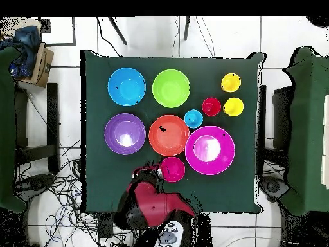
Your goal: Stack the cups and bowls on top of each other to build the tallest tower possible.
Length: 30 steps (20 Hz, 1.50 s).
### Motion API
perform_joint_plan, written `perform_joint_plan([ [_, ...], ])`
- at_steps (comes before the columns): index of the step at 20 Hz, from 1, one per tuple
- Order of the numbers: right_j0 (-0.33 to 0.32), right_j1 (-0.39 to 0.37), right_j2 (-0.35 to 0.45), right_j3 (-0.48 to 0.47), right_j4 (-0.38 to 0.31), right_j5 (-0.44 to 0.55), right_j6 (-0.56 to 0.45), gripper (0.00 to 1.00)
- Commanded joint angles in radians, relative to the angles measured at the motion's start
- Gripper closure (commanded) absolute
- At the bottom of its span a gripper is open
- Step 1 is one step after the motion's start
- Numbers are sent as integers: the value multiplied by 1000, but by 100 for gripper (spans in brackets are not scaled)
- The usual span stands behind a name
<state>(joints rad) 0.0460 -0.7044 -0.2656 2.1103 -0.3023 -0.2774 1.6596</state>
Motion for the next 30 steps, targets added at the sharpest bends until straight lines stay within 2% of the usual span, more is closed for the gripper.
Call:
perform_joint_plan([
  [1,-62,37,91,32,-178,46,51,0],
  [6,-126,13,124,46,-281,41,62,0],
  [16,-162,10,141,39,-372,24,81,0],
  [26,-137,40,100,17,-402,-22,93,0],
  [30,-95,77,72,-10,-353,-26,105,0],
])
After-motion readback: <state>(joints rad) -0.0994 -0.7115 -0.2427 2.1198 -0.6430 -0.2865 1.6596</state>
